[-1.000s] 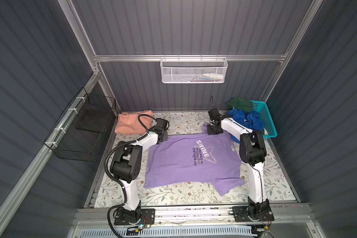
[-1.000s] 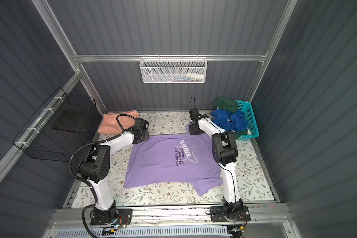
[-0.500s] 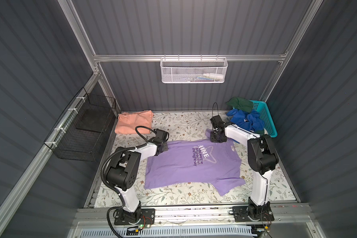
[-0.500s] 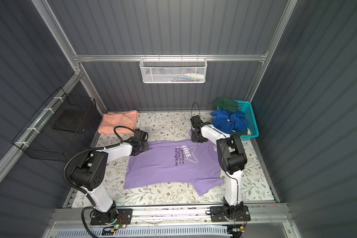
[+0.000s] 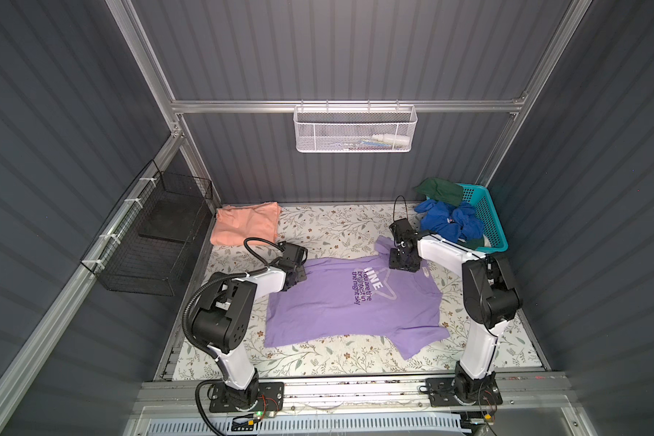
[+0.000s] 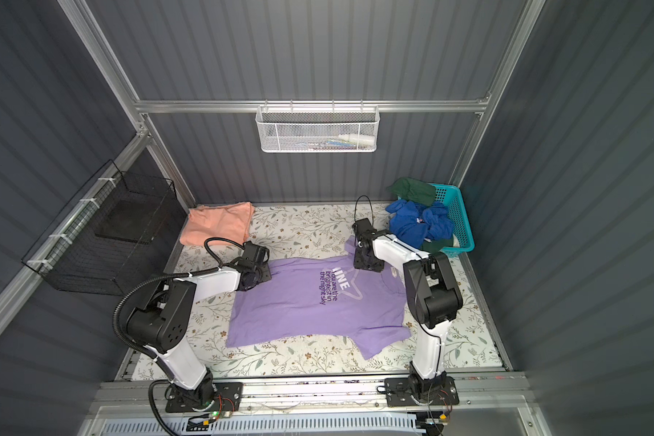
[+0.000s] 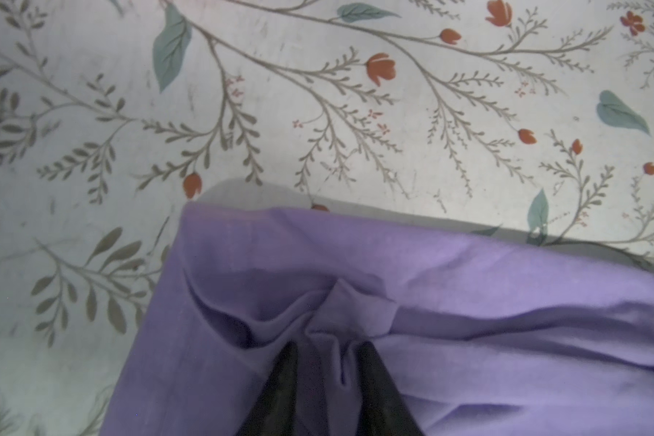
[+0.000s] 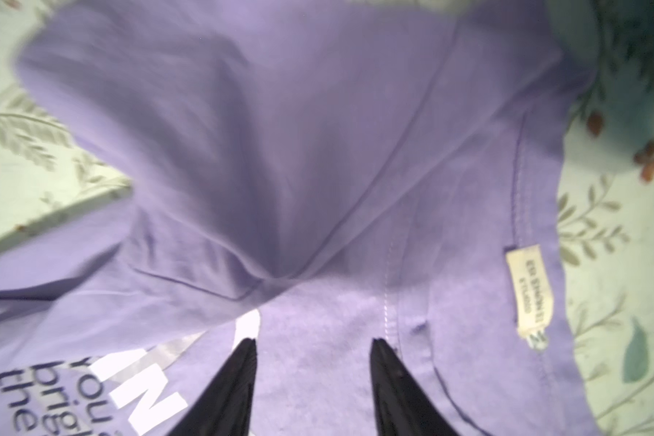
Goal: Fold and stack the t-shirts
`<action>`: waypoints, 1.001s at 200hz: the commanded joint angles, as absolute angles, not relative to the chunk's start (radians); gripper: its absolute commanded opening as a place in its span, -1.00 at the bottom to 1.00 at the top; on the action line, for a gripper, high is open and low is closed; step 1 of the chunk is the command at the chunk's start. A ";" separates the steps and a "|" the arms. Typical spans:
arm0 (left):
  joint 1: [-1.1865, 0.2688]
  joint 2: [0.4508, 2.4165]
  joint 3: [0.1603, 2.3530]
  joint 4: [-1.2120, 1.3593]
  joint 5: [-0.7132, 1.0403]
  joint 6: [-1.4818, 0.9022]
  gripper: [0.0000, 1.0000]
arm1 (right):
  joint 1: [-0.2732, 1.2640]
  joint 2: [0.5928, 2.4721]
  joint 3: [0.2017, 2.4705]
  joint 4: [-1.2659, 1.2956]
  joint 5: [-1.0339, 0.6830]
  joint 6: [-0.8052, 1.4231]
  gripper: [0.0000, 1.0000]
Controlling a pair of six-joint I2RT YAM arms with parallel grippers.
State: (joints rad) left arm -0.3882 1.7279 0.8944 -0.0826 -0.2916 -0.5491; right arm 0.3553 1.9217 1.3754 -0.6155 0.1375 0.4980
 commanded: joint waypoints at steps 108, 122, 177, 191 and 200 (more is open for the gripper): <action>-0.386 1.438 0.785 -0.107 -0.277 -0.586 0.66 | 0.374 2.341 1.970 -0.802 0.138 0.391 0.22; -0.387 1.433 0.783 -0.110 -0.274 -0.587 0.66 | 0.374 2.368 2.008 -0.815 0.145 0.385 0.21; -0.387 1.434 0.786 -0.120 -0.267 -0.594 0.66 | 0.379 2.473 2.169 -0.898 0.164 0.362 0.21; -0.386 1.439 0.790 -0.125 -0.260 -0.593 0.66 | 0.379 2.501 2.202 -0.918 0.166 0.359 0.18; -0.387 1.442 0.794 -0.130 -0.258 -0.594 0.65 | 0.379 2.517 2.218 -0.933 0.166 0.359 0.15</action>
